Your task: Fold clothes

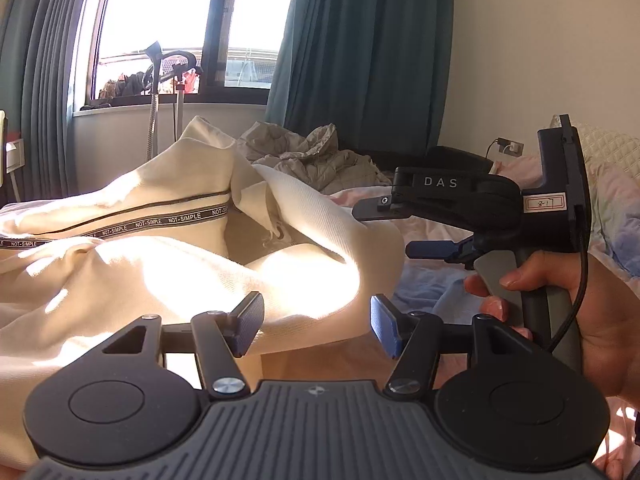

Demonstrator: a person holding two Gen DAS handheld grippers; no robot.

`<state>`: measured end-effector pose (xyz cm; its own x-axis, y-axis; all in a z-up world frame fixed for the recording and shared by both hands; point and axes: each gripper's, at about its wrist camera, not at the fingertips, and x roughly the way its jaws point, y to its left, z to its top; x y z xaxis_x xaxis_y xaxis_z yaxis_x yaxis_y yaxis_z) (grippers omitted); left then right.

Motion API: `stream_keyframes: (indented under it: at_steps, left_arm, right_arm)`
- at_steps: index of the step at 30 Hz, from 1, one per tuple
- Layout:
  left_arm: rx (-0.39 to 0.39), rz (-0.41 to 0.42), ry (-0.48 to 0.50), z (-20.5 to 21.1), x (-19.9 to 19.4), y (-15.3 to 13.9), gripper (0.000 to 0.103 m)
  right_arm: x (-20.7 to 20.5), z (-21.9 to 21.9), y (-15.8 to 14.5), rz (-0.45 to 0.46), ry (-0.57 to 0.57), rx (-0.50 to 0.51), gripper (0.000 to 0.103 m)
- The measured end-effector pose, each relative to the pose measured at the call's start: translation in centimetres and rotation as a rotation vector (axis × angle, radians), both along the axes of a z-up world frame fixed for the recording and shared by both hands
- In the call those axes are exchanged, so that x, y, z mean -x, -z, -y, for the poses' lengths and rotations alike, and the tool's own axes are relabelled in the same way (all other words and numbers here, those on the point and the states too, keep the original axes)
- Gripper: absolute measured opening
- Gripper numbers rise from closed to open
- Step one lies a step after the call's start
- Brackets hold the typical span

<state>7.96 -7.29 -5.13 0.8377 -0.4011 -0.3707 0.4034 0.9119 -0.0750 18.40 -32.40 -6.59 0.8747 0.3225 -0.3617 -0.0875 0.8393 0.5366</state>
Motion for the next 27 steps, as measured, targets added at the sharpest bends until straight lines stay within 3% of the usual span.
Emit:
stream_keyframes:
  at_steps: [7, 12, 14, 15, 16, 18, 22, 27]
  left_arm:
    - [0.017, -0.015, -0.028, -0.6, -0.9, 0.7, 0.063]
    - [-0.024, 0.001, -0.054, -0.7, -1.1, 1.1, 0.063]
    - [-0.020, 0.004, -0.066, -0.8, -1.0, 1.0, 0.063]
    - [-0.016, 0.005, -0.072, -0.9, -1.0, 0.9, 0.063]
    - [-0.009, 0.005, -0.078, -0.9, -1.0, 0.9, 0.063]
    - [0.007, 0.008, -0.095, -1.1, -1.0, 0.6, 0.063]
    - [0.057, 0.020, -0.135, -2.1, -0.7, -0.4, 0.063]
    - [0.098, 0.062, -0.147, -3.0, 0.4, -1.9, 0.063]
  right_arm:
    - [-3.8, -1.1, 2.7, -0.129, -0.074, -0.094, 0.091]
    - [-4.3, -2.4, 3.9, -0.140, -0.124, -0.094, 0.088]
    - [-4.2, -2.4, 4.3, -0.144, -0.142, -0.114, 0.067]
    - [-4.1, -2.3, 4.5, -0.146, -0.151, -0.140, 0.047]
    - [-3.8, -2.1, 4.4, -0.144, -0.147, -0.164, 0.035]
    - [-3.2, -1.8, 3.5, -0.112, -0.135, -0.159, 0.022]
    - [-1.2, -1.1, 0.7, -0.038, -0.035, -0.089, 0.012]
    - [1.8, 0.1, -2.6, 0.052, 0.062, -0.049, 0.010]
